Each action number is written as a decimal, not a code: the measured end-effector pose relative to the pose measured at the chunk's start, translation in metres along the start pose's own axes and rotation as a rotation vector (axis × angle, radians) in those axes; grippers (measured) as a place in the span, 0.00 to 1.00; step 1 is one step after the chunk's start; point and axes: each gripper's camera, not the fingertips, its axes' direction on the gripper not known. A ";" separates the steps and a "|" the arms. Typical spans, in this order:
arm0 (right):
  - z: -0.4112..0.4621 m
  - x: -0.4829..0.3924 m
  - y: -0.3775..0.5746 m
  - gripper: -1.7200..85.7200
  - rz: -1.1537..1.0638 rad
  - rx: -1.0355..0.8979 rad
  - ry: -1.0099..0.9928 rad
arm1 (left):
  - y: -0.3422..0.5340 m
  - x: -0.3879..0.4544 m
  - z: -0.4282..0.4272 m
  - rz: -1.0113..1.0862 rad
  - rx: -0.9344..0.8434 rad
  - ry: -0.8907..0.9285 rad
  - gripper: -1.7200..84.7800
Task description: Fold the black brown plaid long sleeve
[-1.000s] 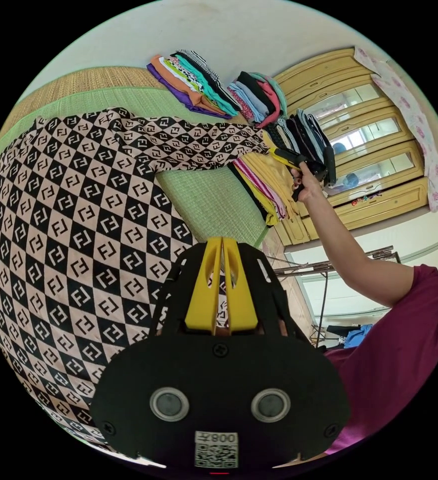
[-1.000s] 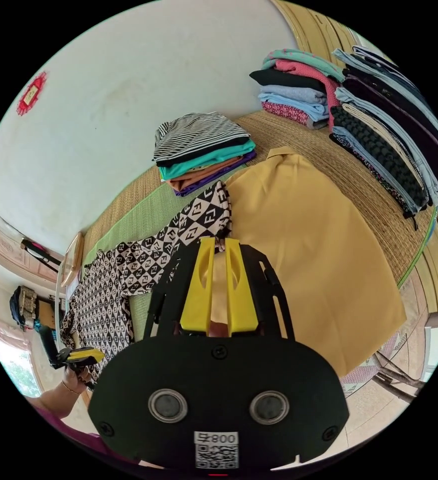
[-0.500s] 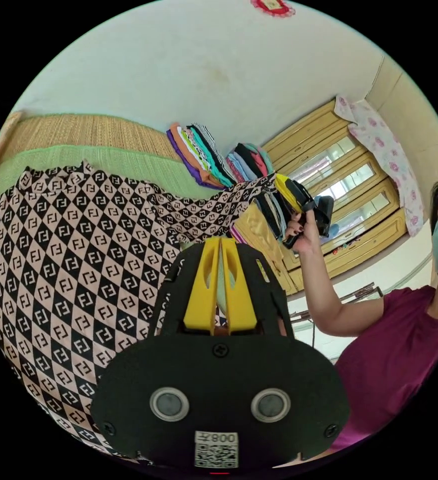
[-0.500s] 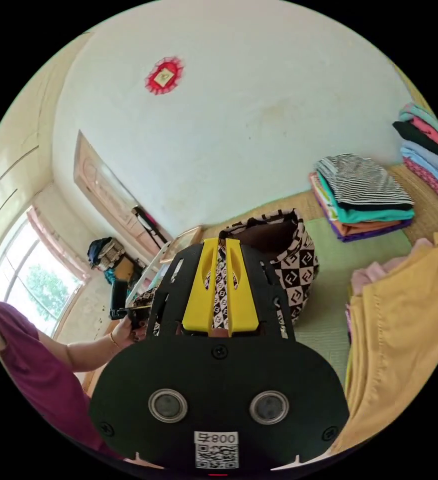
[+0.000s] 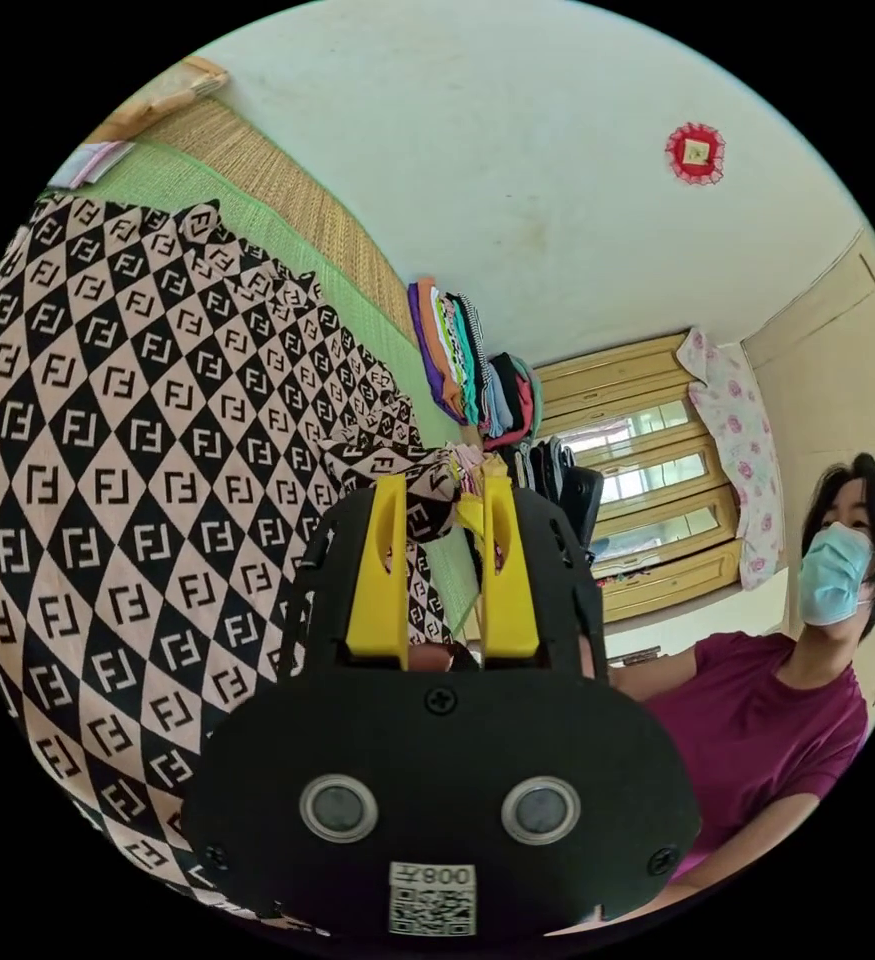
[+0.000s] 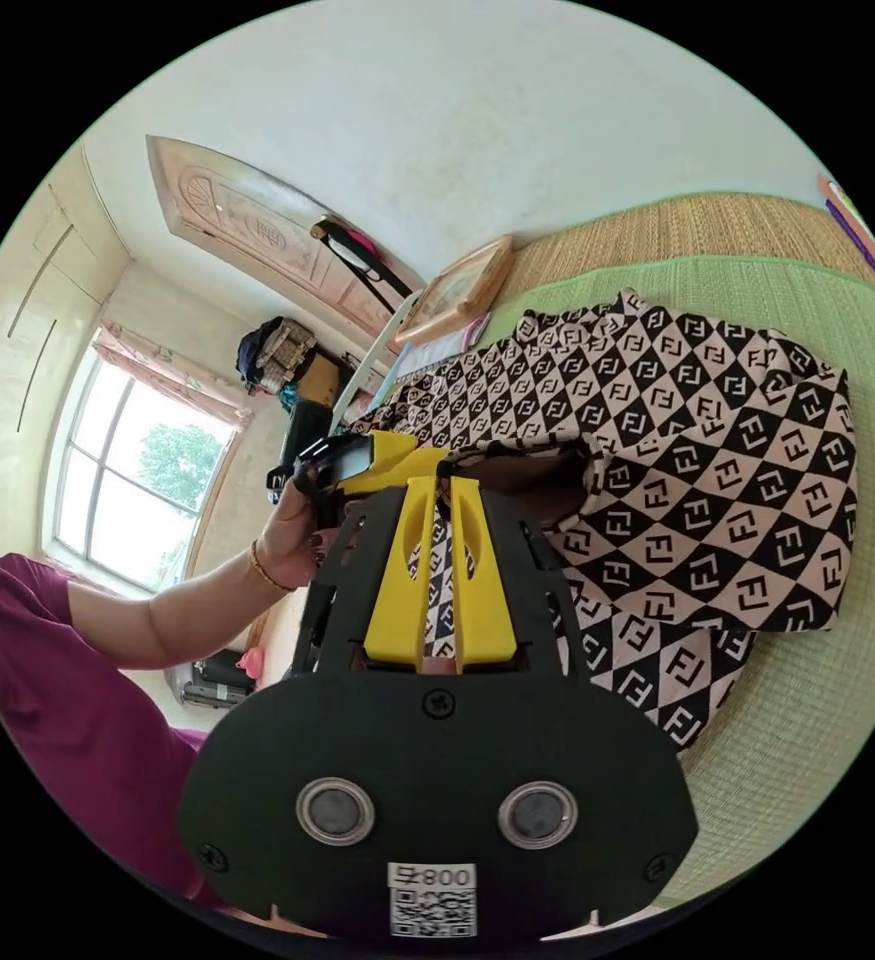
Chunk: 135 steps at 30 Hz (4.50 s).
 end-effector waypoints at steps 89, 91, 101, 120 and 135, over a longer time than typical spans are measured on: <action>0.064 -0.231 -0.234 0.02 -0.120 -0.254 0.234 | -0.037 -0.140 -0.188 -0.064 0.027 -0.497 0.04; 0.051 -0.229 -0.223 0.02 -0.102 -0.221 0.256 | -0.031 -0.146 -0.182 -0.077 -0.002 -0.517 0.04; -0.059 -0.185 -0.152 0.02 0.058 0.035 0.528 | -0.025 -0.115 -0.166 -0.006 0.173 -0.596 0.06; 0.018 -0.183 -0.051 0.02 -0.035 0.043 0.673 | -0.200 -0.051 0.265 0.495 -0.408 -0.626 0.02; 0.013 -0.095 0.002 0.02 0.105 0.121 0.313 | -0.205 -0.046 0.312 0.465 -0.326 -0.592 0.02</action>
